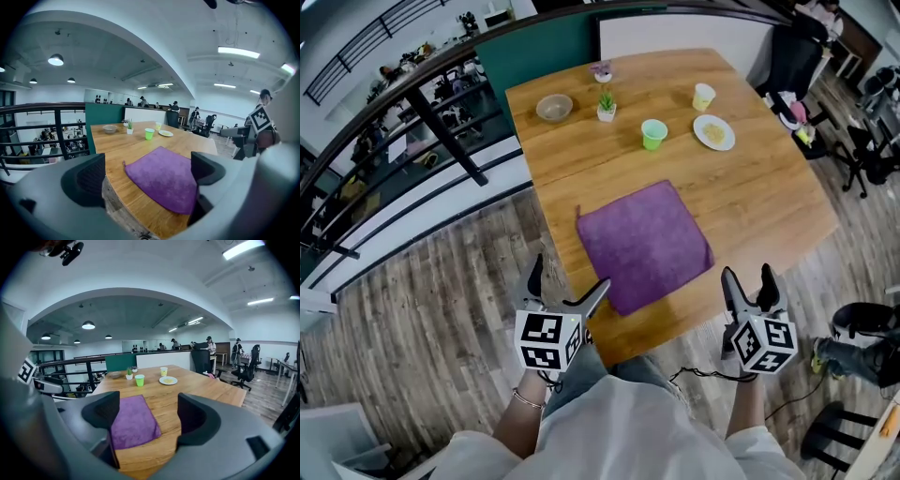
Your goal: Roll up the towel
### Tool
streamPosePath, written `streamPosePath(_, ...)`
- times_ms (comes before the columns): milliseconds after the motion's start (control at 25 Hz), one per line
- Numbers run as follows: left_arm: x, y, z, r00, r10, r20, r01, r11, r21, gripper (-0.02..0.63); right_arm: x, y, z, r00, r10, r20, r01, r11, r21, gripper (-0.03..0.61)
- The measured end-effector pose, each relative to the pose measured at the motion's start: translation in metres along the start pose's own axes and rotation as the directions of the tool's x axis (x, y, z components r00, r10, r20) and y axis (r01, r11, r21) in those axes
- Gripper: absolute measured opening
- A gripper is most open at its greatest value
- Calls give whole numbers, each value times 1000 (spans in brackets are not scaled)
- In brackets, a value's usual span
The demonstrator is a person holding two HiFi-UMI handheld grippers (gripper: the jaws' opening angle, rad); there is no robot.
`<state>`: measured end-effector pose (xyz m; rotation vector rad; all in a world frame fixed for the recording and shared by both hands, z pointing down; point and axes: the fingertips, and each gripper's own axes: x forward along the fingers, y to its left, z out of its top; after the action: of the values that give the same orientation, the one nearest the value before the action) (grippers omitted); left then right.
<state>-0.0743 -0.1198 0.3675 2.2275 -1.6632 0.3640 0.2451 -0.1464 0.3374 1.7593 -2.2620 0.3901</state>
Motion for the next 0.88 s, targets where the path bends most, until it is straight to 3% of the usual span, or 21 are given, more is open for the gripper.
streamPosePath(240, 6, -9, -9, 998, -48, -36, 49, 999, 21, 500, 10, -5, -12, 995, 52, -86, -61, 993, -99, 359)
streamPosePath(400, 11, -18, -21, 993, -91, -81, 94, 995, 42, 428, 22, -5, -25, 978, 114, -175, -150, 966, -210, 307)
streamPosePath(680, 22, -33, -45, 970, -160, -184, 180, 979, 97, 282, 42, 7, -55, 899, 257, -356, -378, 865, -330, 252)
streamPosePath(760, 24, -41, -53, 957, -188, -220, 216, 970, 110, 229, 47, 9, -65, 866, 291, -407, -446, 818, -363, 235)
streamPosePath(880, 28, -55, -66, 934, -233, -272, 278, 951, 138, 212, 55, 12, -77, 817, 332, -471, -537, 735, -413, 220)
